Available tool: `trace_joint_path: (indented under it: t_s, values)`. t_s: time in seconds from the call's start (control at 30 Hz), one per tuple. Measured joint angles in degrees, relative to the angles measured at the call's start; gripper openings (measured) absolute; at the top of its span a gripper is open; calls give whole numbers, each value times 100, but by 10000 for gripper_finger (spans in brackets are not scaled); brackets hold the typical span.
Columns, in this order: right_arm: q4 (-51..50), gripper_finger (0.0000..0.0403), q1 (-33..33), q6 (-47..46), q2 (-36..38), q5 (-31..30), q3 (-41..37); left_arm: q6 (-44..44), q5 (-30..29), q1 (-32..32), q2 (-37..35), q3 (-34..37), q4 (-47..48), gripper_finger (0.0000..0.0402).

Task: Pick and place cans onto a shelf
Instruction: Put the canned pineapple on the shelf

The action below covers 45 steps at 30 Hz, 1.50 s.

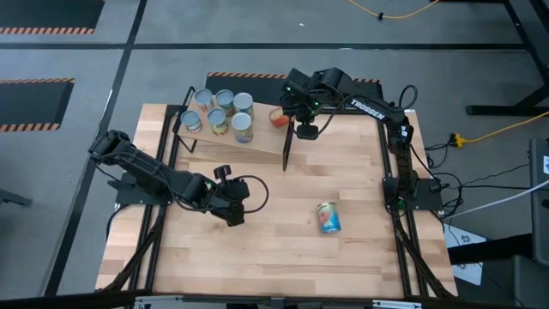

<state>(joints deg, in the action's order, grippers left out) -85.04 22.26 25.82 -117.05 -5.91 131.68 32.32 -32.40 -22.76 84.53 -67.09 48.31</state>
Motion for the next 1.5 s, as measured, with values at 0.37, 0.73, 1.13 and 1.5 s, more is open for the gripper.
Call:
trace_joint_path:
  t_s: [0.37,0.73,1.13,1.5]
  values:
    - [88,32,0,-2,0,5,0,2,0,0,0,0,0,111]
    - [112,38,0,0,0,11,0,2,2,0,0,0,0,111]
    - [497,184,0,-4,0,-2,2,2,2,-1,0,0,0,111]
    - [555,216,446,286,-4,932,121,-6,2,0,0,0,0,111]
